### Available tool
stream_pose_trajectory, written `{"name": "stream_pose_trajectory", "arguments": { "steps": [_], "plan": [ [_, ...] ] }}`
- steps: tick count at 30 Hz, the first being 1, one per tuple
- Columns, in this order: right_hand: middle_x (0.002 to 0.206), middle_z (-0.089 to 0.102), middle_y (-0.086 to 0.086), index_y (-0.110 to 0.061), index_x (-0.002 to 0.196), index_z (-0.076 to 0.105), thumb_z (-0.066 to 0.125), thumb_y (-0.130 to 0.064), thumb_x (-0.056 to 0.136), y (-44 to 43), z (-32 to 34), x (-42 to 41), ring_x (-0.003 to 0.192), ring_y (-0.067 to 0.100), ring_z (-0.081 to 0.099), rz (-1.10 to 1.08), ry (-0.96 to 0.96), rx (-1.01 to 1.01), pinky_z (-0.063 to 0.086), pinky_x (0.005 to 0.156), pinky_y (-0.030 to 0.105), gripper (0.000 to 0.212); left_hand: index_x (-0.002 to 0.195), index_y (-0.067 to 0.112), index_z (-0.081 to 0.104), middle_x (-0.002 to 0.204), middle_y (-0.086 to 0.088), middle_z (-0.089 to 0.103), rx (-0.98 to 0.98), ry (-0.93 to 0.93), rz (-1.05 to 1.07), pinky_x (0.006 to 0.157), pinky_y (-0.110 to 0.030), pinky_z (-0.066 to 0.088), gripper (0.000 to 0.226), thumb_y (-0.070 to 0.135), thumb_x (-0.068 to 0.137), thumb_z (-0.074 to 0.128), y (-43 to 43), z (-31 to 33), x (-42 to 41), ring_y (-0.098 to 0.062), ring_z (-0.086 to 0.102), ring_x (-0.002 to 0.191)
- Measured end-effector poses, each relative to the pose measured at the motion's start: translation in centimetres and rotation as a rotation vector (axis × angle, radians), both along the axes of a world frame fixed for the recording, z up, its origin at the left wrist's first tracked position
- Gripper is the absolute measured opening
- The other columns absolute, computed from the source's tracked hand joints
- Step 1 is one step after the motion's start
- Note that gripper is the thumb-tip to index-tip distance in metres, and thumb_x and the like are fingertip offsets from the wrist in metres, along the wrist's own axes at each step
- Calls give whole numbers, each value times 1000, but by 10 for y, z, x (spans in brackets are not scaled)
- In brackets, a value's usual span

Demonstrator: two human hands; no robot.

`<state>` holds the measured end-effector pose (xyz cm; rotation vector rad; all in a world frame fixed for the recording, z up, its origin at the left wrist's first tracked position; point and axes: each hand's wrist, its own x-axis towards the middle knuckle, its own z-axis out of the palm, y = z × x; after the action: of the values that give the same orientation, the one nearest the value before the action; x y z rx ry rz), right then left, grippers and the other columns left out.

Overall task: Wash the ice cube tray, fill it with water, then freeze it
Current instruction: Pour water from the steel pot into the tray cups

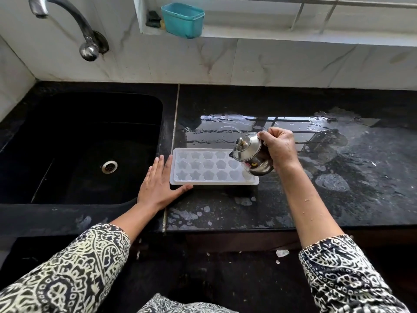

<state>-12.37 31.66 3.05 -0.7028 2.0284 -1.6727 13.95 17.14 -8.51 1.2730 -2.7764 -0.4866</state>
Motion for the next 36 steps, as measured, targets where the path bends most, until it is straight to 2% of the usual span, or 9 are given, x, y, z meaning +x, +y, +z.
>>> {"name": "stream_pose_trajectory", "arguments": {
  "steps": [6,16,29,36],
  "plan": [
    [50,40,-4,-20,49,39,63,-8,81,-5,-4,-3,46,7,38,-1,8,-9,38,49,22,42,153,23,-8,161,-6,-6,-4,35,5,116,-30,-8,120,94,63,24,1,1,-1,-16,-10,148],
    [53,42,-1,-19,51,40,63,-10,81,-7,-9,-5,50,9,40,23,28,5,40,53,24,39,153,24,-8,162,-6,-5,-10,33,6,118,-33,-5,120,95,62,23,-1,-3,0,-16,-10,148],
    [54,43,-1,-18,52,41,63,-9,82,-5,-9,-5,48,6,40,19,47,4,41,50,20,38,153,24,-9,162,-6,-6,-11,32,6,118,-32,-6,120,95,62,22,0,-3,0,-16,-10,148],
    [48,38,-7,-18,52,38,62,-7,81,-7,-7,-4,42,1,35,10,37,0,36,44,15,40,153,25,-7,162,-6,-4,-7,45,16,119,-33,-4,120,95,60,21,1,-2,-1,-16,-9,148]
  ]
}}
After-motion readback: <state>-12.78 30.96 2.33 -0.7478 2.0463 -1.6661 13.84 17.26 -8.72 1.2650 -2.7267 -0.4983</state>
